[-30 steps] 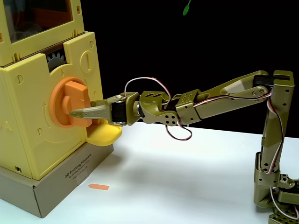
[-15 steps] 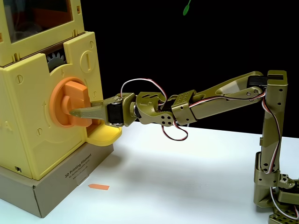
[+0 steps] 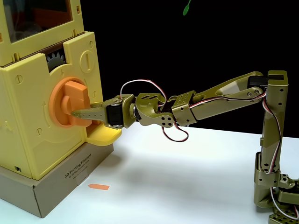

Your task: Turn the button of vending machine.

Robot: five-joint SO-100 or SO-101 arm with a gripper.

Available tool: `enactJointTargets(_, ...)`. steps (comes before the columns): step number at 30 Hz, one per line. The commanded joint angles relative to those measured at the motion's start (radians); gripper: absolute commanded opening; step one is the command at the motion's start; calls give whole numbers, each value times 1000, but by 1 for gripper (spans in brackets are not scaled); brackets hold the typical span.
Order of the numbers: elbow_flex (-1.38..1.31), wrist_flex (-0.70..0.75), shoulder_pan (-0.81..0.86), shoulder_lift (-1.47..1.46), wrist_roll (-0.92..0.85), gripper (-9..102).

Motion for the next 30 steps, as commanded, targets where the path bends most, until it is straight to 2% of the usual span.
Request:
enactJointTargets(1,-15,-23,21,52,8,12)
enactJointTargets(12,20,-61,26,86,54,21)
enactJointTargets(16,25,-63,26,92,52,17)
enactJointTargets(19,29,-63,26,92,48,5)
enactJointTargets(22,37,-72,26,94,46,-1)
enactJointTargets(30,58,-91,21,95,46,-1)
